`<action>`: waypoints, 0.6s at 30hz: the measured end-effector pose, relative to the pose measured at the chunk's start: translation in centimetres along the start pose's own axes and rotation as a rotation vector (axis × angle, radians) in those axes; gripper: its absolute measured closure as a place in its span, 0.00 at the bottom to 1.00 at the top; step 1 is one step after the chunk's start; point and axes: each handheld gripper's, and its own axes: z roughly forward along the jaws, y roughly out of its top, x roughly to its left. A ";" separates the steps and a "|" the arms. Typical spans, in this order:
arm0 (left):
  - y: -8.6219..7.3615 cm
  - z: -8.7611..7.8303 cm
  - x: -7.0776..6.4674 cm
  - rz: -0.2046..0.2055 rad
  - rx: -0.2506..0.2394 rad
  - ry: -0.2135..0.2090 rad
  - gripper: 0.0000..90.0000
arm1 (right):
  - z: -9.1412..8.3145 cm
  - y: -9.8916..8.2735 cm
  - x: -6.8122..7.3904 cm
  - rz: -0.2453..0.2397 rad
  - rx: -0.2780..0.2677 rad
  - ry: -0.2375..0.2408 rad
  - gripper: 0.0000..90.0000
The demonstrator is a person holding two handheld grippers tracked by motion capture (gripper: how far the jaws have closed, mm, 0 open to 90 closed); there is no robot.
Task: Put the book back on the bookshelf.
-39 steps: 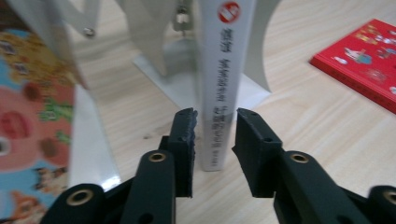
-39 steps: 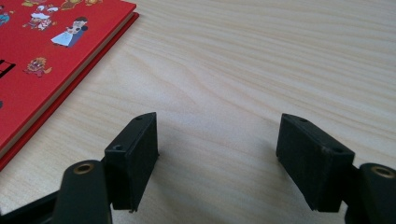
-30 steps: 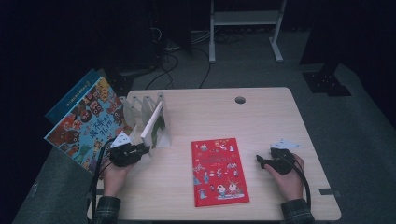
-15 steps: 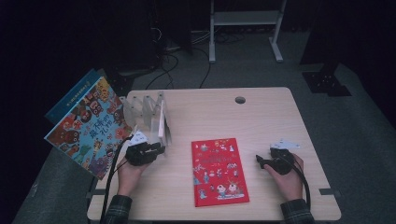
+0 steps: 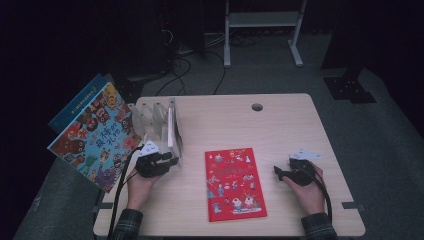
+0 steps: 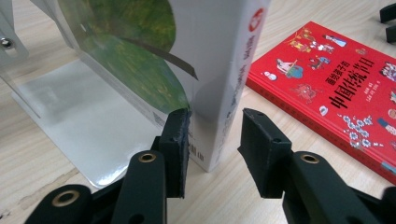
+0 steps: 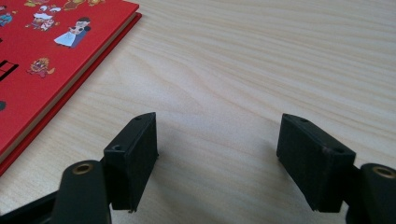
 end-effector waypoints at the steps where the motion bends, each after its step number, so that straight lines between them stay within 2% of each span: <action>1: 0.0 -0.1 0.0 0.008 0.004 0.007 0.63 | 0.0 0.0 0.0 -0.001 0.000 0.000 0.31; 5: -0.3 -0.6 -0.1 0.020 0.017 0.029 0.56 | 0.0 0.0 0.0 -0.001 -0.001 0.000 0.31; 9: -0.6 -0.8 -0.2 0.037 0.034 0.029 0.53 | 0.0 0.0 0.0 0.001 0.001 0.002 0.29; 11: -0.8 -0.7 -0.1 0.048 0.064 0.053 0.51 | 0.0 0.0 0.0 0.003 0.004 0.001 0.27; 13: -0.9 -0.5 0.1 0.038 0.059 0.045 0.51 | 0.1 0.0 0.0 0.005 0.007 0.000 0.25; 15: -0.8 -0.7 0.0 0.045 0.056 0.059 0.51 | 0.1 0.0 0.0 0.006 0.008 -0.002 0.25; 18: -0.8 -0.8 0.1 0.021 0.046 0.054 0.48 | 0.1 0.0 0.0 0.008 0.008 -0.004 0.25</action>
